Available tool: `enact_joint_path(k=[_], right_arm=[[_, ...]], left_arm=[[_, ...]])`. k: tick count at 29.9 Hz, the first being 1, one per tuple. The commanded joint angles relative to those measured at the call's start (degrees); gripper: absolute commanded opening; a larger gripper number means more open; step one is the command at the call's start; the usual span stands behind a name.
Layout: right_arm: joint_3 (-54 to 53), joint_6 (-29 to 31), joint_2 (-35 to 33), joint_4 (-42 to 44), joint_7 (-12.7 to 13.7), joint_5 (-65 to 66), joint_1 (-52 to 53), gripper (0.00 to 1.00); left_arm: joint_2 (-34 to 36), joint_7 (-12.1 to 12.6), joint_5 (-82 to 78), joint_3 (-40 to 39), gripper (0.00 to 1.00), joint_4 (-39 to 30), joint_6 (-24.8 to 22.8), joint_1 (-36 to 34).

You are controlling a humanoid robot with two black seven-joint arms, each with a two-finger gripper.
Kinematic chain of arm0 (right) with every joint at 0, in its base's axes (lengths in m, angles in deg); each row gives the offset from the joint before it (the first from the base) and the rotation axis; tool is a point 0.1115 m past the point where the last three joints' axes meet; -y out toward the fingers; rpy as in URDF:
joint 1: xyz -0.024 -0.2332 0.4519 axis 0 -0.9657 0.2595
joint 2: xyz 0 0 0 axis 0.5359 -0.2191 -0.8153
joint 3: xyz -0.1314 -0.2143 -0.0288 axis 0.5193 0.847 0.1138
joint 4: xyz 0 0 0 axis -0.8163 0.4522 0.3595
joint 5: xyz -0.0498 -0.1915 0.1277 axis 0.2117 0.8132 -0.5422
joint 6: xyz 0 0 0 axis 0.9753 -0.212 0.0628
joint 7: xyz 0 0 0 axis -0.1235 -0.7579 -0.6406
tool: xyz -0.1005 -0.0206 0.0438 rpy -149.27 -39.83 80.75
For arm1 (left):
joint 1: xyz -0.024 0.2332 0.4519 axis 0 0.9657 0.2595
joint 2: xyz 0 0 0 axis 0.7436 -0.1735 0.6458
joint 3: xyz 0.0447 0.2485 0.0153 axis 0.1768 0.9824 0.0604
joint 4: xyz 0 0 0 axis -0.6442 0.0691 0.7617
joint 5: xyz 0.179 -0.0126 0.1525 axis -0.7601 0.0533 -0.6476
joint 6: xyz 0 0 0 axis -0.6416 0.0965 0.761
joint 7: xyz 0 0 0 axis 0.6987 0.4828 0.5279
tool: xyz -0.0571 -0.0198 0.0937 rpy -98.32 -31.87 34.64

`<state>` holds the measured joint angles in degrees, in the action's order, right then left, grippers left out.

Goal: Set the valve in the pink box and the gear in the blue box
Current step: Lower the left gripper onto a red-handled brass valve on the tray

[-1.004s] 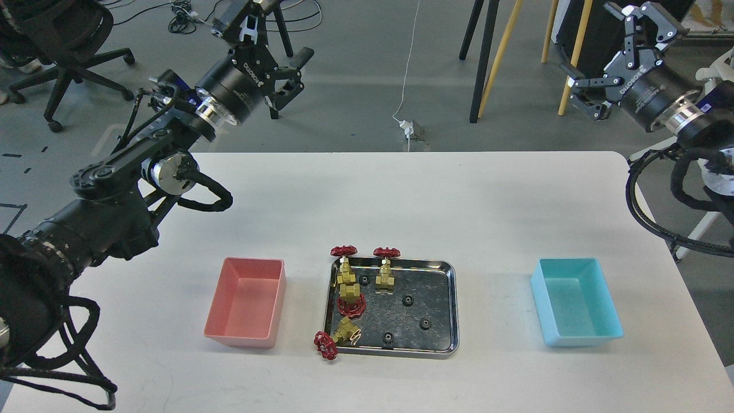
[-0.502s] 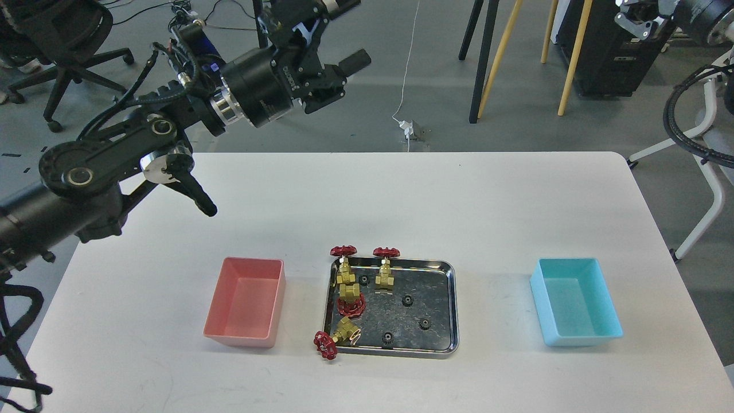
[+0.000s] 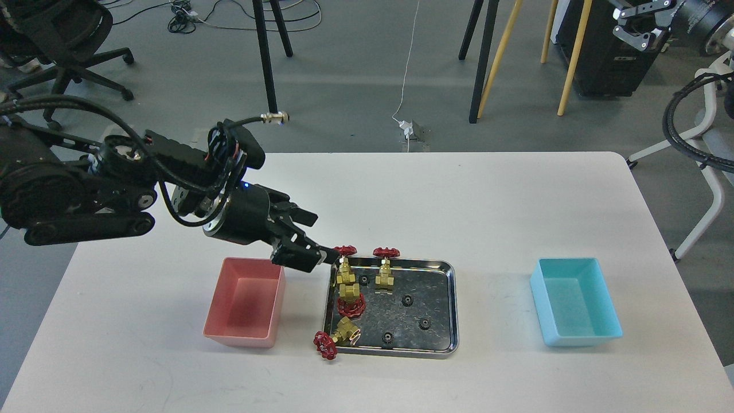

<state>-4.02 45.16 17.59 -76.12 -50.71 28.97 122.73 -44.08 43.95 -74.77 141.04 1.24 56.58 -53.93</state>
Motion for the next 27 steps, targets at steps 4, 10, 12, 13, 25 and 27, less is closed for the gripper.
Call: enact_joint_path(k=[4, 10, 12, 13, 25, 27], right_arm=[[-0.36, 0.0, 0.0, 0.02, -0.09, -0.05, -1.15, 0.99], [-0.53, 0.0, -0.09, 0.02, -0.09, -0.05, -1.76, 0.99], [-0.62, 0.0, -0.35, 0.02, -0.18, -0.05, -1.76, 0.99], [-0.62, 0.0, -0.44, 0.02, -0.18, -0.05, -1.85, 0.99], [-0.62, 0.0, -0.09, 0.81, -0.18, -0.05, -3.08, 0.99], [-0.62, 0.0, 0.0, 0.81, -0.27, -0.05, -3.17, 0.99]], left_arm=[[-10.98, 0.0, -0.46, 8.23, 0.93, 1.81, 0.11, -1.76], [-16.18, 0.0, -0.37, 9.73, 0.94, 10.86, 0.2, 2.19], [-16.35, 0.0, -0.37, 9.64, 0.94, 12.63, 0.2, 3.16], [-16.35, 0.0, -0.37, 9.64, 0.94, 12.98, 0.2, 3.51], [-17.85, 0.0, 0.68, 7.54, 0.93, 15.62, 1.95, 8.26], [-18.37, 0.0, 2.17, 6.74, 0.93, 15.62, 2.65, 8.35]])
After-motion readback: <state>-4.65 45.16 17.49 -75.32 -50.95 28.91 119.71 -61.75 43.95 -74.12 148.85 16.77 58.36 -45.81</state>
